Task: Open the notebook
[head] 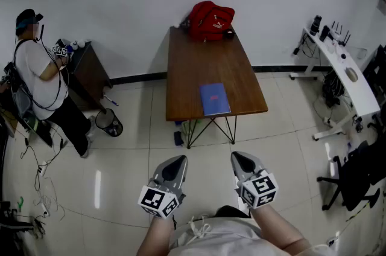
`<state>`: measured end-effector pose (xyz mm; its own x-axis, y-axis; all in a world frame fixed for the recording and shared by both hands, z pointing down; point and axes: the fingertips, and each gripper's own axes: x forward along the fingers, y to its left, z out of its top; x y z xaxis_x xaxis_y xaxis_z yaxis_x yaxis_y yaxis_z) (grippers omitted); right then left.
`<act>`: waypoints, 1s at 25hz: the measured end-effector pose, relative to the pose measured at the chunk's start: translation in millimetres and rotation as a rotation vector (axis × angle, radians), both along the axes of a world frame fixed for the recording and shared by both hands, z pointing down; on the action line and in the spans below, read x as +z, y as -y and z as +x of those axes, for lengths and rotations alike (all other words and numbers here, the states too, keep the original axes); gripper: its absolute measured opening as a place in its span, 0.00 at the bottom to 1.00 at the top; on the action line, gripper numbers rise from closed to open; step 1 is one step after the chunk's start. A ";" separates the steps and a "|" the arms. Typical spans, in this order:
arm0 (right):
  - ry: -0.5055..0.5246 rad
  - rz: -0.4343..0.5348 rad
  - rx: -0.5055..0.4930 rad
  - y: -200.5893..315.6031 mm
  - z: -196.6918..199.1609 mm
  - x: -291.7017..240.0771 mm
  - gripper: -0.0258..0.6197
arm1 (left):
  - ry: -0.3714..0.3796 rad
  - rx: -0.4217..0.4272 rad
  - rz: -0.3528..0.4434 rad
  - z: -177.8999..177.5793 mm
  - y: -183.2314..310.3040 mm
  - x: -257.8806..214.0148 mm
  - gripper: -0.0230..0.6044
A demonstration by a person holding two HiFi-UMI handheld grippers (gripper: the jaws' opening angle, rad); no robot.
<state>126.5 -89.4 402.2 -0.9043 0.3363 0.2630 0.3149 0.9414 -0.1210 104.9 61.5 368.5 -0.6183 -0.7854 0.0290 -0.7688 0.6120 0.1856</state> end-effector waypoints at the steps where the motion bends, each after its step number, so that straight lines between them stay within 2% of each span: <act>1: -0.001 0.004 0.000 -0.9 -5.8 2.5 0.05 | -0.004 -0.004 -0.003 -5.6 -2.5 4.0 0.04; 9: -0.045 0.016 0.000 7.2 -65.3 31.8 0.05 | -0.054 -0.005 -0.017 -65.9 4.4 37.4 0.04; 18: -0.127 0.051 0.011 53.7 -193.9 62.6 0.05 | -0.094 -0.021 -0.052 -190.3 43.8 58.4 0.04; 24: -0.262 0.049 0.031 92.4 -271.3 109.8 0.06 | -0.190 -0.040 -0.073 -258.2 70.3 96.0 0.04; 25: -0.287 0.044 0.038 98.4 -281.4 120.4 0.13 | -0.209 -0.043 -0.076 -266.2 73.2 104.2 0.04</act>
<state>-154.8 -187.8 522.5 -0.8026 0.2861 0.5234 0.2380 0.9582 -0.1587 -161.3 -11.7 472.7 -0.6256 -0.7490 0.2182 -0.6913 0.6619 0.2900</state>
